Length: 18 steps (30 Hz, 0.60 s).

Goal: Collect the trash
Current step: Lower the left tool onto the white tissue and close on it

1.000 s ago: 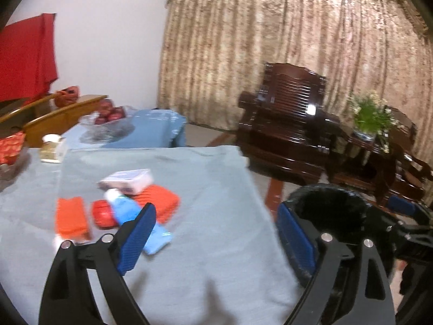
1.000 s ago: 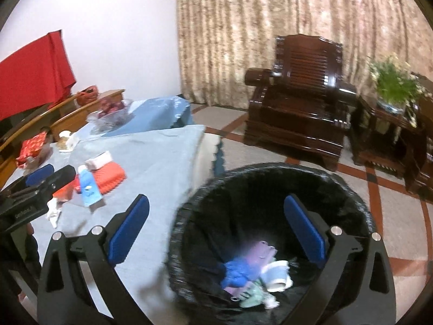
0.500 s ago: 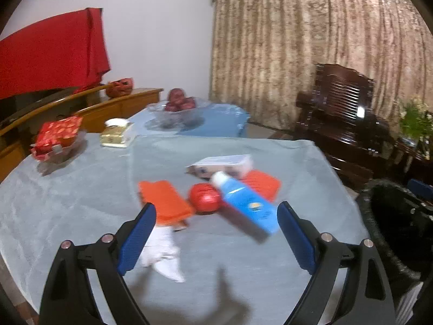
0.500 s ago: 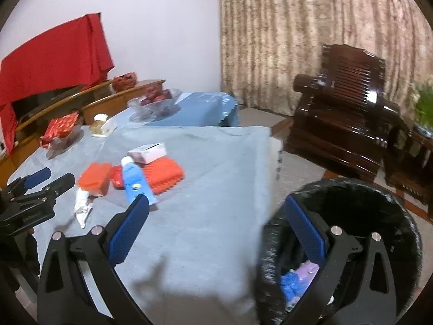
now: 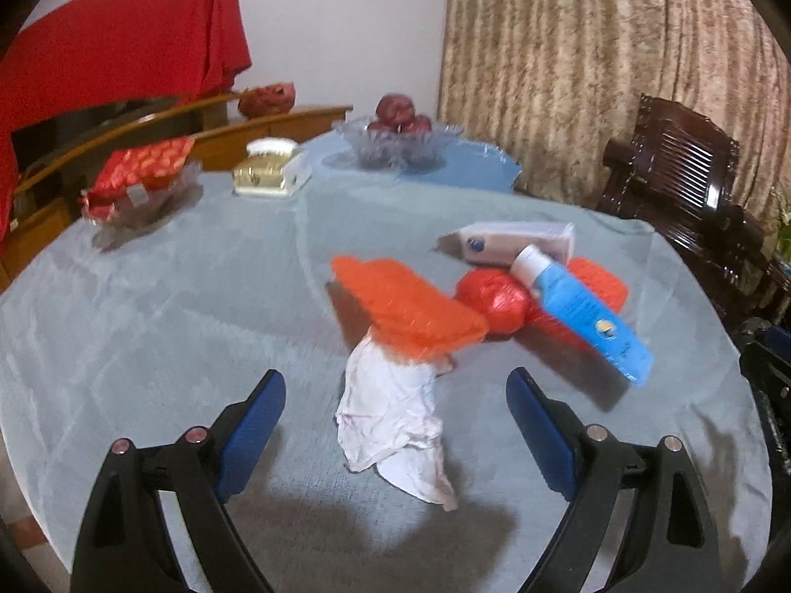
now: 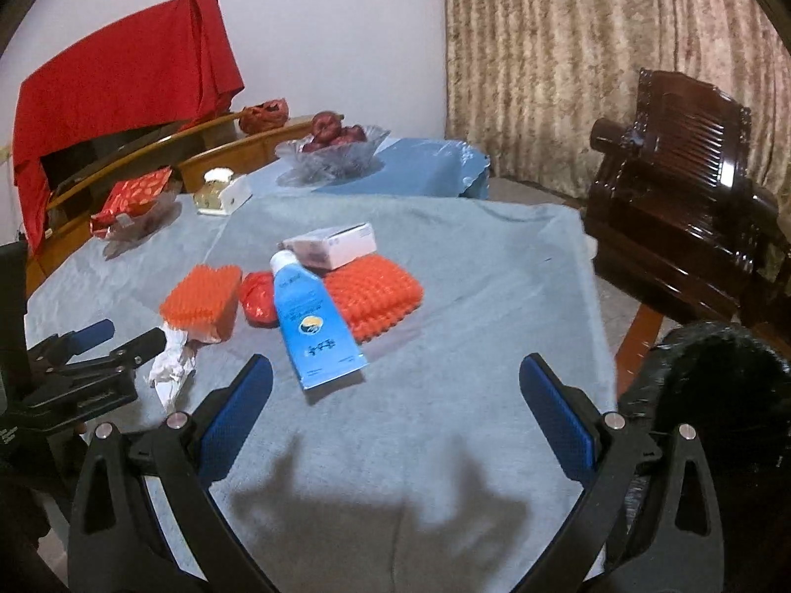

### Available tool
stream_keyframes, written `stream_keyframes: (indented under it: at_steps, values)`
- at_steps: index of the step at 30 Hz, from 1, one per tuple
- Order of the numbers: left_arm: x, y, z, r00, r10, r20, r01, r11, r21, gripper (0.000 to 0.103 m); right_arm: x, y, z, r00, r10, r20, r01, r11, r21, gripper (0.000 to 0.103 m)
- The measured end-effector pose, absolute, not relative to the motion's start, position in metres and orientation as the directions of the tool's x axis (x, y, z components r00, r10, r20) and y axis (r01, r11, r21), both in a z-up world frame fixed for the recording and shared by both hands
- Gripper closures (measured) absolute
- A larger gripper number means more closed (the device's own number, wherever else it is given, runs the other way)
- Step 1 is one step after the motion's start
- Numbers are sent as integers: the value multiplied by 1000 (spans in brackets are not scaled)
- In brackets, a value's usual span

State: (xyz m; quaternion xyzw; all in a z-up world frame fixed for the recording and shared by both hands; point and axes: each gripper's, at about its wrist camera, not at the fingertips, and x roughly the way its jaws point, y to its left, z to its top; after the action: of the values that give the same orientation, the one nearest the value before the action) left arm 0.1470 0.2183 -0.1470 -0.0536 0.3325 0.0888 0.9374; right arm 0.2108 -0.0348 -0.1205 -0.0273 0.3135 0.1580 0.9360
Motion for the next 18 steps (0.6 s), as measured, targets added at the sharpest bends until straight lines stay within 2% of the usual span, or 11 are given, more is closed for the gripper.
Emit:
stream_keyframes:
  at_steps: [10, 14, 15, 18]
  values:
    - [170, 227, -170, 714, 110, -691, -216, 974, -68, 15, 229, -18, -140, 723, 285, -630, -330, 943, 48, 6]
    - [180, 227, -180, 671, 90, -736, -214, 974, -76, 25, 234, -16, -144, 715, 288, -637, -331, 942, 54, 6]
    - [183, 228, -182, 660, 80, -747, -211, 974, -82, 33, 235, -16, -145, 714, 289, -638, -332, 942, 55, 6]
    - [186, 232, -188, 639, 47, -768, -211, 970, -116, 50, 236, -12, -146, 712, 291, -639, -338, 940, 51, 6]
